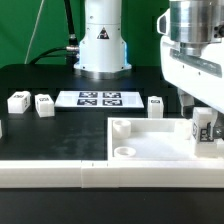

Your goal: Assemble one leg

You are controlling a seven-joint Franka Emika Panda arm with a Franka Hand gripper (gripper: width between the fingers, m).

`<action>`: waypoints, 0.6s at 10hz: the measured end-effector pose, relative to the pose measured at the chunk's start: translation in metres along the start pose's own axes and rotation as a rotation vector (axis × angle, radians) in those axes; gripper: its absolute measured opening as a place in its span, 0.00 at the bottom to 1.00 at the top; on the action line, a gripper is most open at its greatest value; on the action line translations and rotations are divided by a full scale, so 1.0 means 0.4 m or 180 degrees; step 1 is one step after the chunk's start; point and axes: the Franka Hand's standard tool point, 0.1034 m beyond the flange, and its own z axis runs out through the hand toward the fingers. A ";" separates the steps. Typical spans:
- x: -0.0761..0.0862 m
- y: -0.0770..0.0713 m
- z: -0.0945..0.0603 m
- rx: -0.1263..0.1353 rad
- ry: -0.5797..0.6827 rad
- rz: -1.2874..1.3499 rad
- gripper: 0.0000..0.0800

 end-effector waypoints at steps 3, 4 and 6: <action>-0.014 0.000 0.002 -0.0013 0.0016 -0.1185 0.81; -0.020 0.000 0.004 -0.0024 0.0023 -0.1493 0.81; -0.023 -0.006 0.007 -0.0043 0.0056 -0.2348 0.81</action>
Offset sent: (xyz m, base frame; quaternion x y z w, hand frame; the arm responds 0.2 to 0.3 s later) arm 0.0038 0.0105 -0.0021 -0.0076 0.0088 -0.3044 0.9525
